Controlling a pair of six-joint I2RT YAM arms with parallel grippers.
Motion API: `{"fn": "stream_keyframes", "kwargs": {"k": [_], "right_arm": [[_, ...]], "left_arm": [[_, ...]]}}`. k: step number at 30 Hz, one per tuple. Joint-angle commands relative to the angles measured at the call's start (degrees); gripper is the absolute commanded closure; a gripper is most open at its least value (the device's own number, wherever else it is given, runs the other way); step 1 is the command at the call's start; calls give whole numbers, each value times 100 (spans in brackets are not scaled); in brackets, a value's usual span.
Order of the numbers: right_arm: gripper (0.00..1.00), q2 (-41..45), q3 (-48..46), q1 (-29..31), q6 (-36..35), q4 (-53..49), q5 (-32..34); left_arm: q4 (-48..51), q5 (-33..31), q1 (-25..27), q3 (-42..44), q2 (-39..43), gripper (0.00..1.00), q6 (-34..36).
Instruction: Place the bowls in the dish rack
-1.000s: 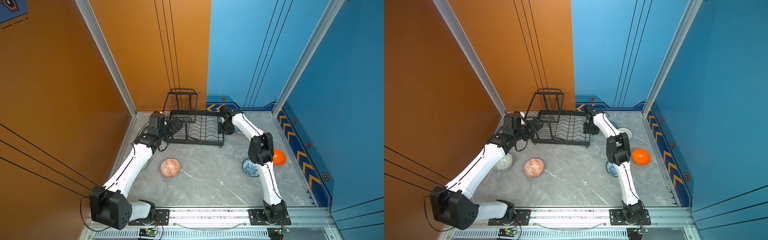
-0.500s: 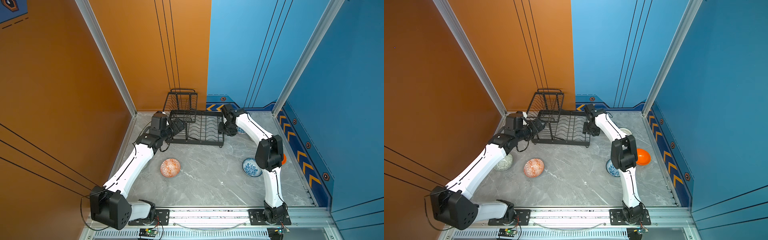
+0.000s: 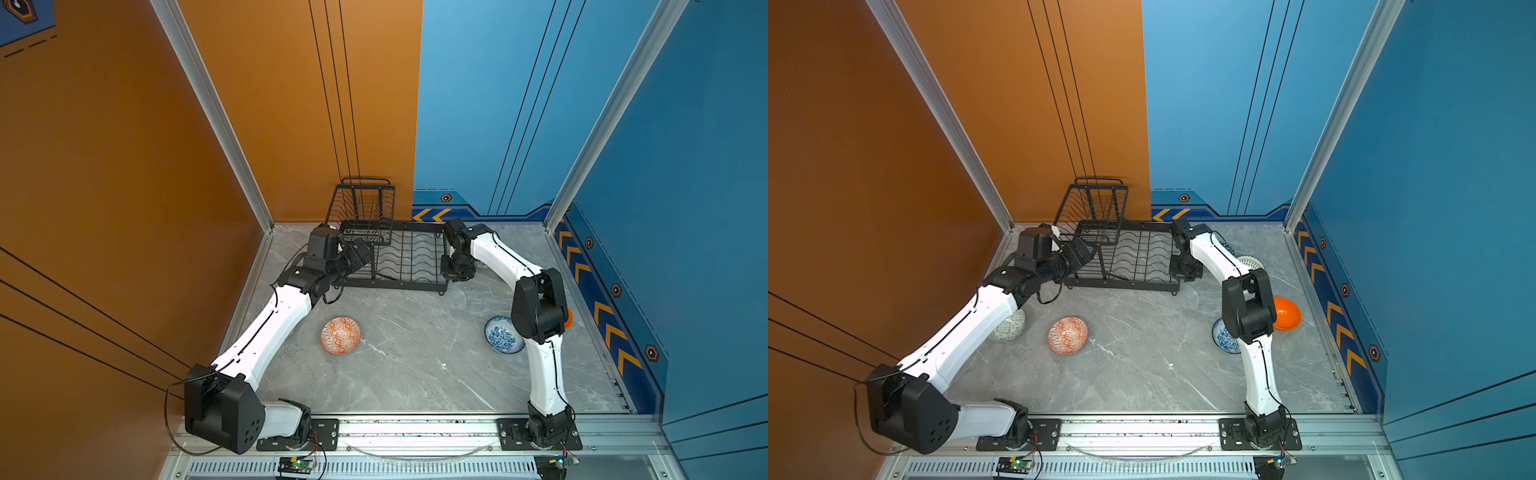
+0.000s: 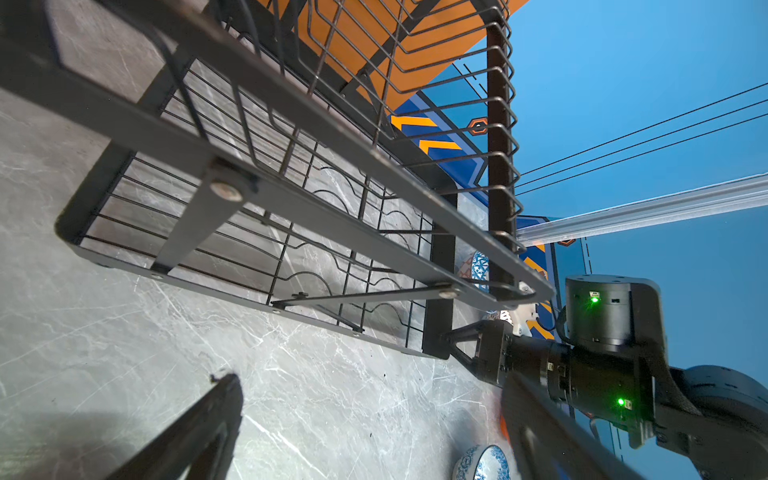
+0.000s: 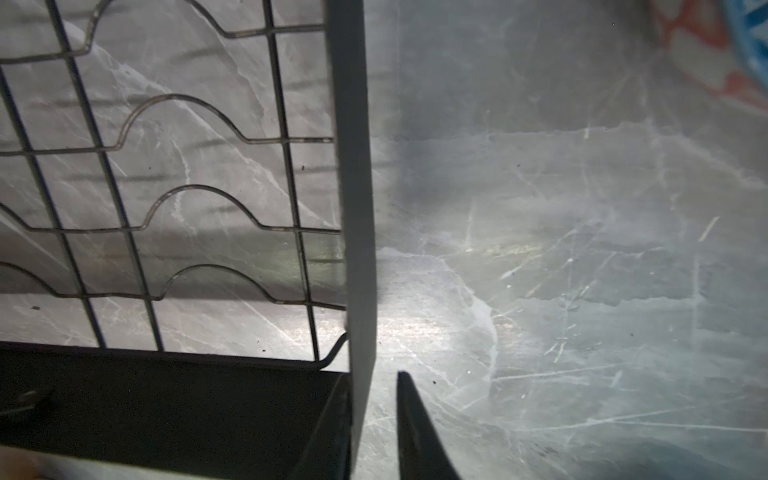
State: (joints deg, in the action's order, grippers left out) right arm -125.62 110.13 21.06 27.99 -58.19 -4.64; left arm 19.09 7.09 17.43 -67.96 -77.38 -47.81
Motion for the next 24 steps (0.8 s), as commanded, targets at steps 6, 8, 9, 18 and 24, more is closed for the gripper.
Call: {"fn": "stream_keyframes", "kwargs": {"k": [6,8,9,18,24], "right_arm": [[88,-541,600,-200,-516,-106,605],[88,-610,747,-241,-522,-153,613],[88,-611,785,-263,-527,-157,616],[71,-245,879,-214,-511,-140,484],[54,344,592,35,-105,-140,267]], "left_arm": [[-28,3,93,-262,-105,2,97],[-25,5,120,-288,-118,2,97],[-27,-1,123,-304,-126,2,104],[6,-67,156,-364,-147,2,168],[50,-109,155,-197,-10,2,120]]}}
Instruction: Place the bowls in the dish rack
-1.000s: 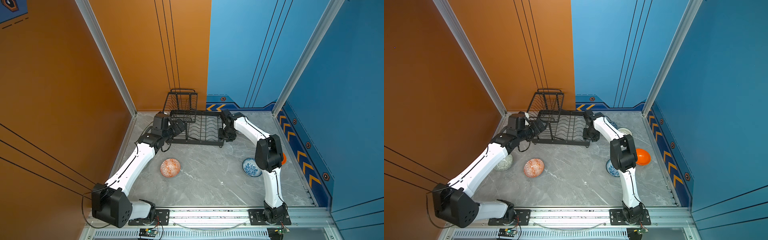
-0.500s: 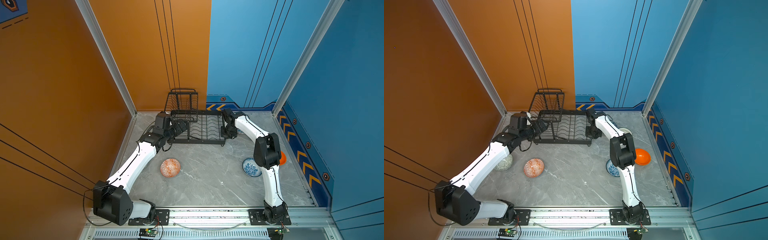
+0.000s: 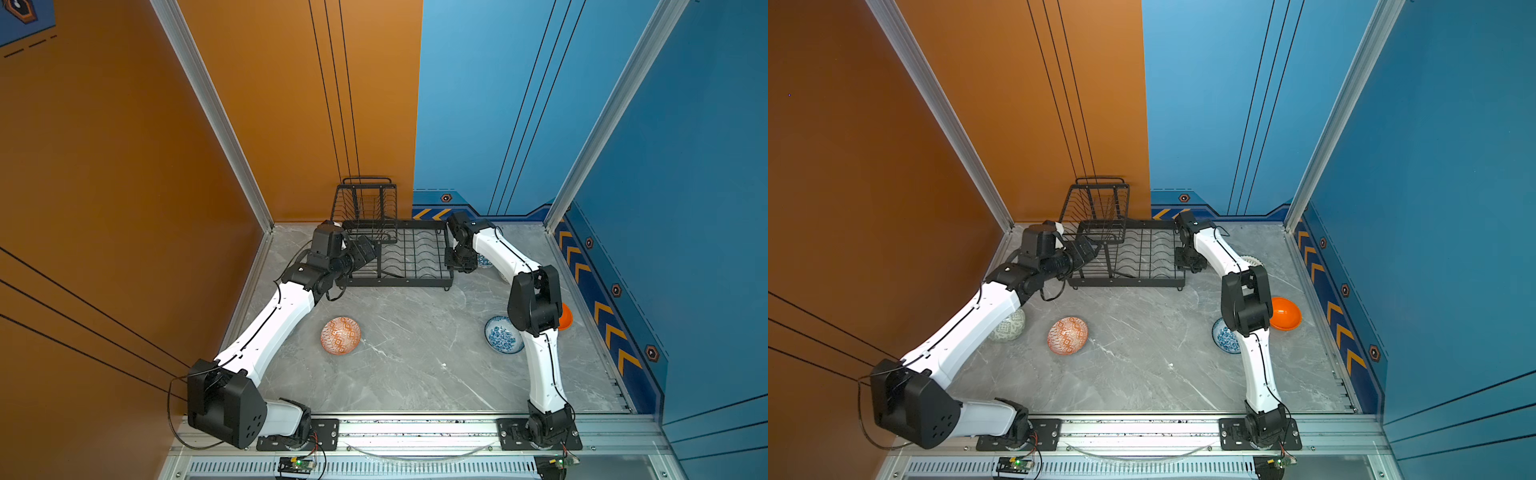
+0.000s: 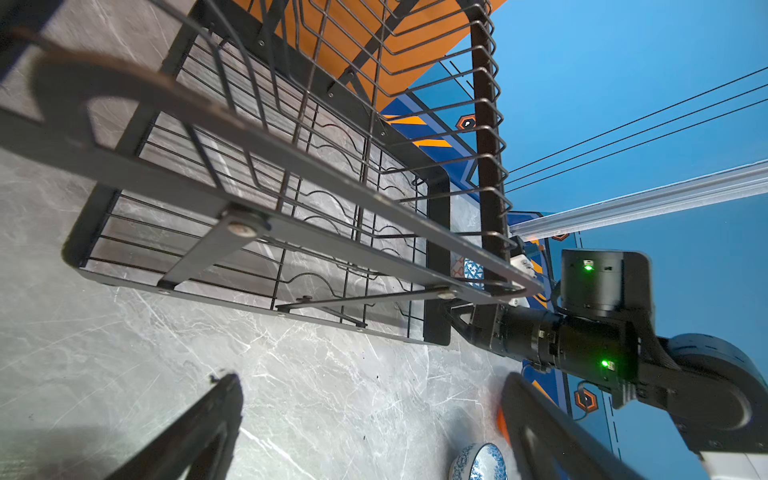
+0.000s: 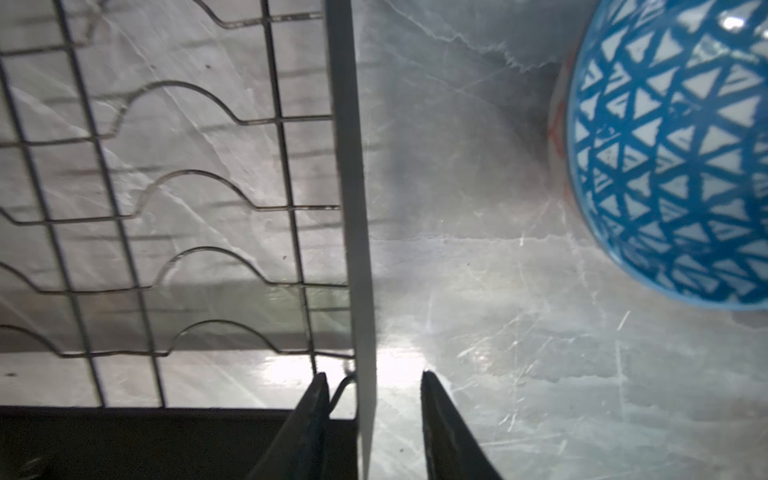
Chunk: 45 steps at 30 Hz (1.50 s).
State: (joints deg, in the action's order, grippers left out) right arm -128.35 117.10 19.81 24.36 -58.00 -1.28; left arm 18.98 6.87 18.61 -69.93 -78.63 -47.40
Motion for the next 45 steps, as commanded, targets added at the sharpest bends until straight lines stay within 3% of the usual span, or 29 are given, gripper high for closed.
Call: {"fn": "stream_keyframes", "kwargs": {"k": [1,8,13,23,25,29,34,39,45], "right_arm": [[51,718,-211,212,339,-156,-157],[34,1663,-1637,804,787,239,-386],[0,2124,-2040,972,874,390,-94],[0,2709,-2576,920,1327,430,276],[0,2635,-2605,799,1312,352,-47],[0,2605,-3111,226,1273,452,-1452],[0,3689,-4343,-300,1781,1256,-1163],[0,4182,-4423,-129,1582,1177,-252],[0,4504,-4631,-30,1400,1216,343]], "left_arm": [[57,-74,40,55,140,2,37],[62,-260,259,648,600,2,-159],[57,-273,510,1037,828,2,-364],[200,-501,790,1310,963,2,-449],[194,-551,815,1344,983,2,-514],[151,-514,901,1256,883,2,-467],[-190,-88,967,1131,606,2,-330],[-203,-144,1171,737,341,2,-186],[-194,68,1558,-53,-435,2,182]]}}
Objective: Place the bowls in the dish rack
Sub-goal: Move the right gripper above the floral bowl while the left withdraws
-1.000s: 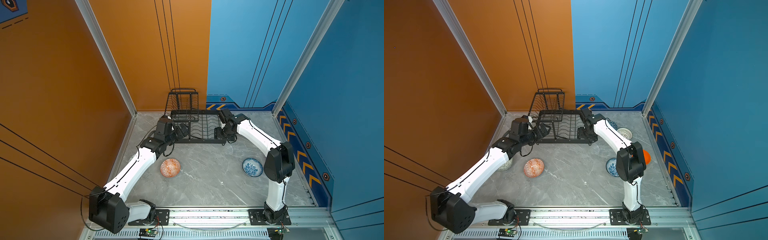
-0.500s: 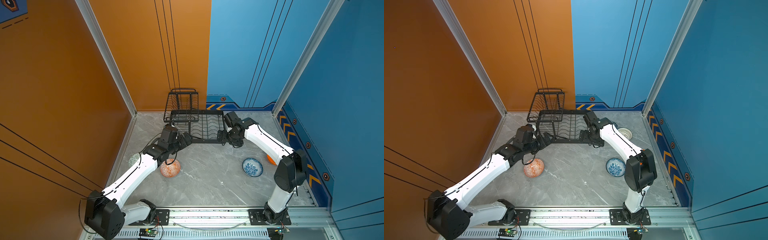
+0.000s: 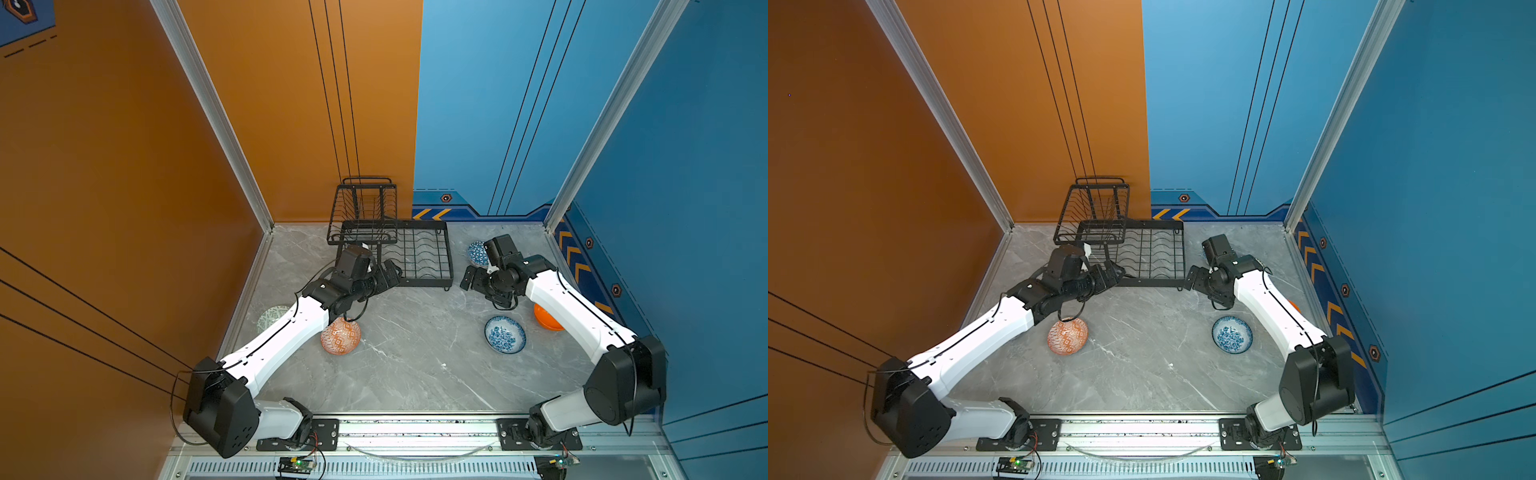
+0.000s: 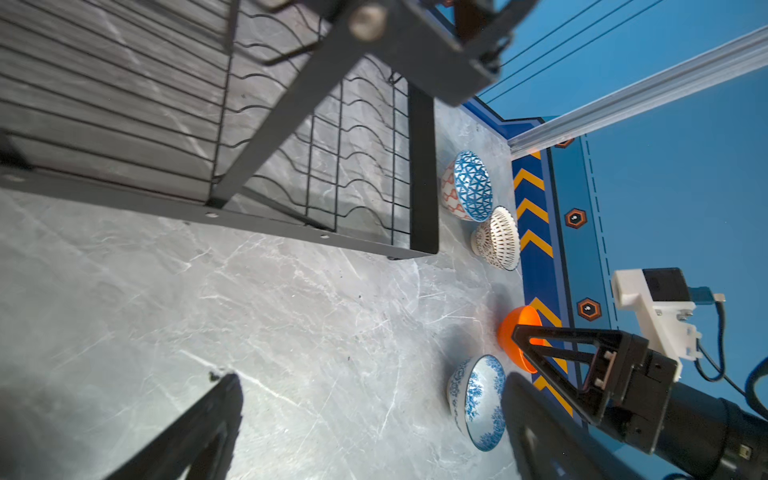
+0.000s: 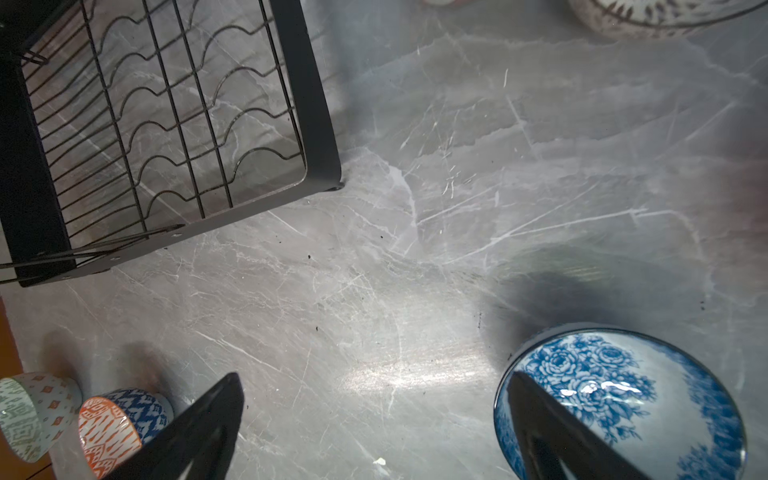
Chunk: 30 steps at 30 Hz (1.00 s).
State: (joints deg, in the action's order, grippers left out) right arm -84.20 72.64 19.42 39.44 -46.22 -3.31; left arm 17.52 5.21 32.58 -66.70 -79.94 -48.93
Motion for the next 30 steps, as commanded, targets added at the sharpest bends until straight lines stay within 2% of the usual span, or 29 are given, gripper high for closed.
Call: {"fn": "stream_keyframes", "kwargs": {"k": [1,6,9,13,16,20,24,30], "right_arm": [[0,161,-246,-18,-133,61,557],[0,596,-828,-257,-68,538,504],[0,658,-986,-368,-71,495,293],[0,917,-1103,-396,-22,312,391],[0,989,-1265,-602,51,306,135],[0,1252,-1372,-674,137,267,287],[0,1541,-1639,-1027,224,231,219],[0,1234,-1731,-1269,200,118,-101]], "left_arm": [[-11,307,228,-559,-474,2,417],[245,618,518,-1479,-1278,2,758],[361,719,649,-1969,-1746,2,820],[663,776,882,-2723,-2322,2,1023],[889,753,1044,-3202,-2661,2,1196],[987,758,1154,-3458,-2880,2,1289],[973,779,1180,-3491,-2960,2,1224],[978,962,1223,-3571,-3125,2,1166]]}}
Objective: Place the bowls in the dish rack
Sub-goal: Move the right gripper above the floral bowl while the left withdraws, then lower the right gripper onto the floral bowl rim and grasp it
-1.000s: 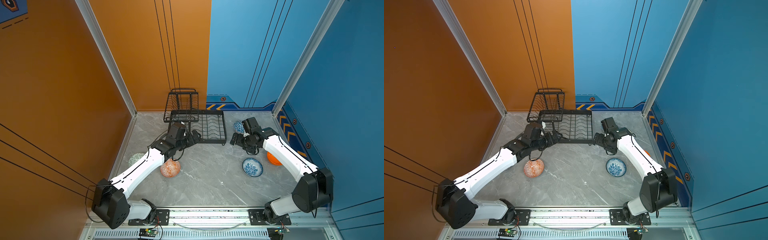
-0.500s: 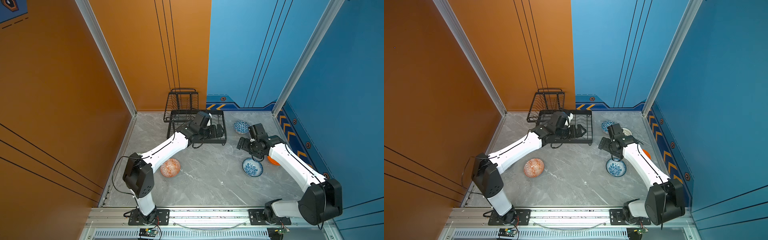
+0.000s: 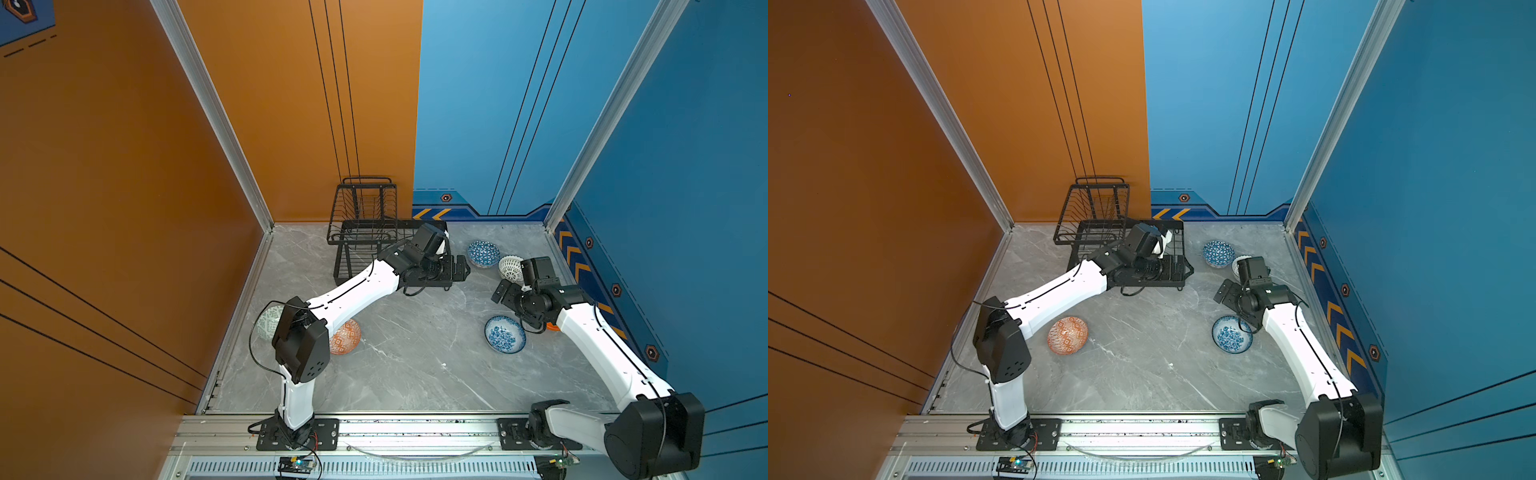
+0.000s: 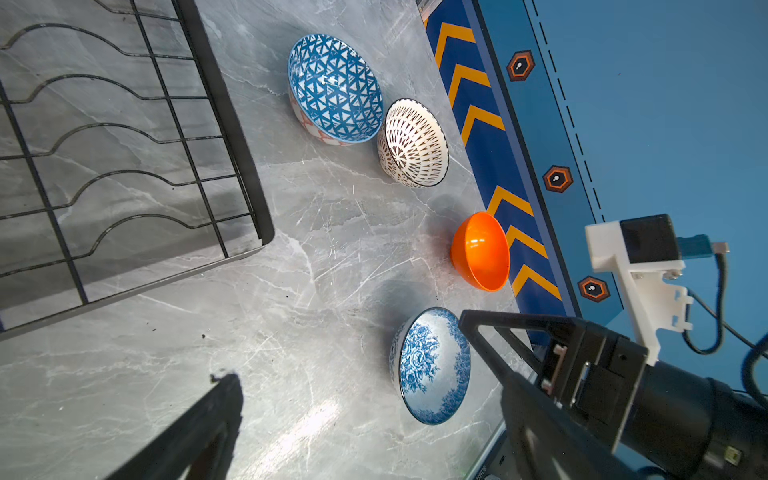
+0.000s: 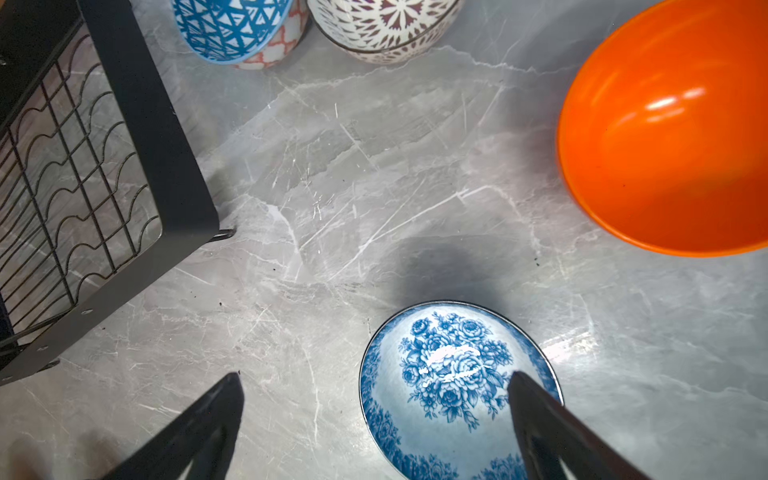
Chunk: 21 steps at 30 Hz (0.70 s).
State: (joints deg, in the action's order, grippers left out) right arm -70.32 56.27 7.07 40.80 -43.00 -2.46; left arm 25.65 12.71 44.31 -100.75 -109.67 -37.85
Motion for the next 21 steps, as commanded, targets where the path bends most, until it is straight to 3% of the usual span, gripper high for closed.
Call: {"fn": "stream_keyframes", "kwargs": {"k": [1,7,12,21], "right_arm": [[0,-195,-119,-60,52,-200,-235],[0,-566,-215,-84,-26,-53,-679],[6,-1115,-135,-36,-81,-73,-933],[32,-1932,268,220,-263,-248,-928]], "left_arm": [[160,248,55,-177,-173,2,58],[172,308,75,-64,-154,2,-11],[187,399,29,-8,-187,2,-109],[231,206,39,187,-70,2,-186]]}}
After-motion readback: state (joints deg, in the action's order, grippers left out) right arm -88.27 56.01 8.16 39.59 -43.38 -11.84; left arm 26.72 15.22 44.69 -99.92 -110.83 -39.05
